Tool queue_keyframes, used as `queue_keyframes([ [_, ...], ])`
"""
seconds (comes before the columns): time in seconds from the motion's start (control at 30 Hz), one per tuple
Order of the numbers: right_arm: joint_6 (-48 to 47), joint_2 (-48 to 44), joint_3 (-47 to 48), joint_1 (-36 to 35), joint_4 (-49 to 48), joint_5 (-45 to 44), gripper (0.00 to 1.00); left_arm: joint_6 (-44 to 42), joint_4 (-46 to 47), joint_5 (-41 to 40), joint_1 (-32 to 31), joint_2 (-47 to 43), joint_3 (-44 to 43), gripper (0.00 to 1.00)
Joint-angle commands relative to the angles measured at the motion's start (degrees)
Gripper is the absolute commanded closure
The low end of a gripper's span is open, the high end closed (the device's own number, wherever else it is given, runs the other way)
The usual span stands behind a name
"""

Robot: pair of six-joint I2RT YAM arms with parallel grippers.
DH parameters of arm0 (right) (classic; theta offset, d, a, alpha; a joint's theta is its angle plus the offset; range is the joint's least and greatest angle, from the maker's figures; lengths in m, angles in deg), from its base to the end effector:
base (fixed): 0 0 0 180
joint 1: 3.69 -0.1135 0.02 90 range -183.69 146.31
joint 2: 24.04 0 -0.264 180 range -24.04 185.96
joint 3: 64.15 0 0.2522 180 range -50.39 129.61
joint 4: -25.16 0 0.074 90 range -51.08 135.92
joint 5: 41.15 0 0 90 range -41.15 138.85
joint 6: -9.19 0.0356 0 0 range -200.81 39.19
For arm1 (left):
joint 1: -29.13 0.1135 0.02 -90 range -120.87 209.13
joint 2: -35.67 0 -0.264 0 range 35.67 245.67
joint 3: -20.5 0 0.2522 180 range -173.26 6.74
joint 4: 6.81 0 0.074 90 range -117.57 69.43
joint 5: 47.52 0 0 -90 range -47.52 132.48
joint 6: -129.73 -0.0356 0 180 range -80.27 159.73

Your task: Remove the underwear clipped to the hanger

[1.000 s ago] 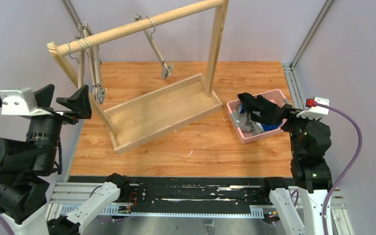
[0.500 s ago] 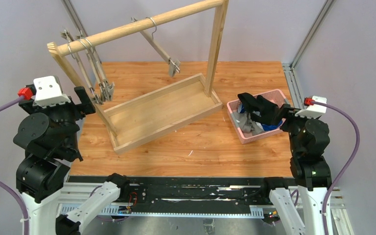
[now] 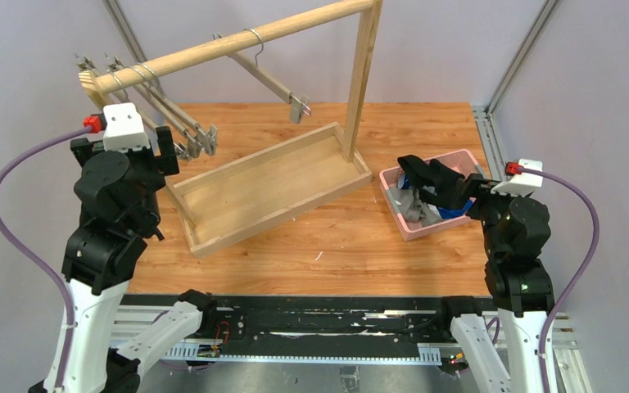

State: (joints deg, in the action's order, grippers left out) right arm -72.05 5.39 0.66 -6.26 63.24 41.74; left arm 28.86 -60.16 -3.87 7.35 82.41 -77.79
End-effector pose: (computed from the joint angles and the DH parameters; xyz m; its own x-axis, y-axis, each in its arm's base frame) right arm 0.1050 0.0003 0.3841 -0.0345 0.1497 -0.9881 0.0853 0.9855 0.1464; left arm 0.0972 -0.0111 0.5002 -0.1070 0.1829 -0.9773 -0.4025 0.8908 0.2108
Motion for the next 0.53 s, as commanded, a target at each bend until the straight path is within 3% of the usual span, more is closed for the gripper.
queue_keyframes([
  [0.0,-0.18,0.33,-0.43,0.55,-0.9,1.57,0.25,2.08,2.1,5.39,4.29,1.16,0.78,0.0],
  [0.13,0.33,1.27,-1.09,0.55,-0.92,0.66,0.25,3.88,2.27,9.96,7.95,1.6,2.92,0.01],
  [0.5,1.11,2.5,-1.24,0.55,-1.38,-0.08,0.25,5.36,5.37,15.31,10.73,1.34,6.75,0.02],
])
